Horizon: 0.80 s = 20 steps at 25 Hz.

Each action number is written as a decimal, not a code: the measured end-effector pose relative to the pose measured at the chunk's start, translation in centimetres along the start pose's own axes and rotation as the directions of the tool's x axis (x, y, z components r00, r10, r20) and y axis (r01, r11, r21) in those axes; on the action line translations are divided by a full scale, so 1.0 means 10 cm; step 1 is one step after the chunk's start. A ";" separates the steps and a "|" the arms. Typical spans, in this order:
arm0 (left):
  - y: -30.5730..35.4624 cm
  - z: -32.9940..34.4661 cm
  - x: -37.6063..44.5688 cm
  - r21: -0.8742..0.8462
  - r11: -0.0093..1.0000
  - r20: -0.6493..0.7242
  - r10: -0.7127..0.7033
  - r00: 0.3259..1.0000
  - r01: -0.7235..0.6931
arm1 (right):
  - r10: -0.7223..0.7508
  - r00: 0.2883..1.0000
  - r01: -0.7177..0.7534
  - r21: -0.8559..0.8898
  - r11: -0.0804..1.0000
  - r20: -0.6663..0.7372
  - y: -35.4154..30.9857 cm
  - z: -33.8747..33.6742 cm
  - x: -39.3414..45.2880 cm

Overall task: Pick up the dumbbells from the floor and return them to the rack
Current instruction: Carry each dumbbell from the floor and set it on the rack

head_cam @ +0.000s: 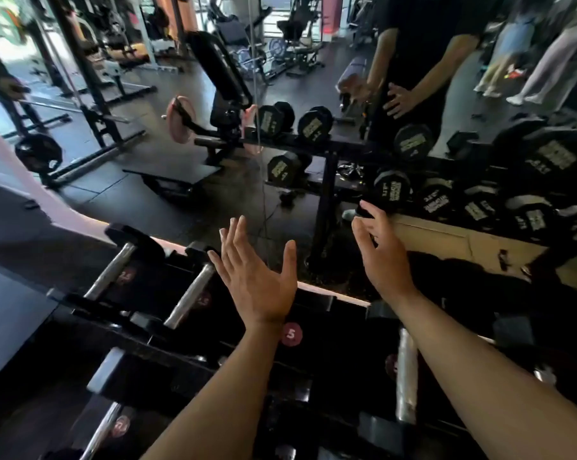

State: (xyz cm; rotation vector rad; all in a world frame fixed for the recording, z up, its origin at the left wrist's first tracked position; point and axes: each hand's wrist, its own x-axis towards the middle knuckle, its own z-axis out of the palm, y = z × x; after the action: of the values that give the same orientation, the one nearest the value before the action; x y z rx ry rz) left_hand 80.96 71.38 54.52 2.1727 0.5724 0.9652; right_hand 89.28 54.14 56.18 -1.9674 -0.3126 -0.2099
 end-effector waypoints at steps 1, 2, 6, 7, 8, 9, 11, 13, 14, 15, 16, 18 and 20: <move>0.20 0.05 -0.08 -0.027 0.999 0.036 0.025 0.999 -0.024 | 0.012 0.999 -0.012 -0.007 1.000 -0.043 0.02 -0.27 -0.09; 0.43 0.09 -0.19 -0.060 0.997 0.077 0.060 0.995 -0.056 | 0.031 0.996 -0.032 -0.008 0.999 -0.087 0.04 -0.56 -0.20; 1.34 0.21 -0.85 -0.189 0.964 0.267 0.234 0.935 -0.188 | 0.092 0.969 -0.108 -0.058 0.993 -0.231 0.12 -1.74 -0.90; 1.59 0.23 -1.08 -0.220 0.951 0.327 0.284 0.901 -0.220 | 0.099 0.956 -0.126 -0.083 0.988 -0.277 0.13 -2.09 -1.16; 1.84 0.25 -1.34 -0.246 0.935 0.389 0.336 0.858 -0.255 | 0.116 0.940 -0.158 -0.107 0.982 -0.321 0.15 -2.45 -1.46; 2.08 0.26 -1.61 -0.275 0.920 0.455 0.380 0.805 -0.279 | 0.134 0.924 -0.191 -0.131 0.973 -0.357 0.15 -2.81 -1.77; 2.58 0.24 -2.21 -0.371 0.890 0.595 0.448 0.667 -0.267 | 0.169 0.892 -0.271 -0.196 0.942 -0.419 0.15 -3.54 -2.47; 3.05 0.24 -2.80 -0.450 0.869 0.704 0.486 0.518 -0.204 | 0.229 0.853 -0.374 -0.244 0.895 -0.468 0.12 -4.21 -3.18; 3.24 0.24 -3.06 -0.483 0.858 0.736 0.506 0.450 -0.175 | 0.250 0.832 -0.417 -0.260 0.871 -0.495 0.10 -4.47 -3.50; 3.49 0.22 -3.41 -0.524 0.837 0.753 0.541 0.374 -0.157 | 0.260 0.801 -0.460 -0.275 0.844 -0.539 0.06 -4.76 -3.90; 3.73 0.18 -3.75 -0.563 0.813 0.759 0.580 0.296 -0.148 | 0.269 0.766 -0.506 -0.289 0.813 -0.584 0.02 -5.02 -4.28; 4.23 0.05 -4.48 -0.622 0.766 0.757 0.641 0.129 -0.162 | 0.275 0.680 -0.602 -0.304 0.738 -0.680 -0.07 -5.50 -5.08; 4.67 -0.15 -5.24 -0.688 0.697 0.719 0.692 -0.065 -0.203 | 0.286 0.572 -0.697 -0.272 0.663 -0.769 -0.15 -5.87 -5.86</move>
State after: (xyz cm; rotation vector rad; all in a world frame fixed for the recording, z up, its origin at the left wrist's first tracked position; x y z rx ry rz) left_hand 52.22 8.11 64.90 2.0219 -1.0890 -0.3479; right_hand 32.90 -6.19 64.29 -2.2859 0.9362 -0.6677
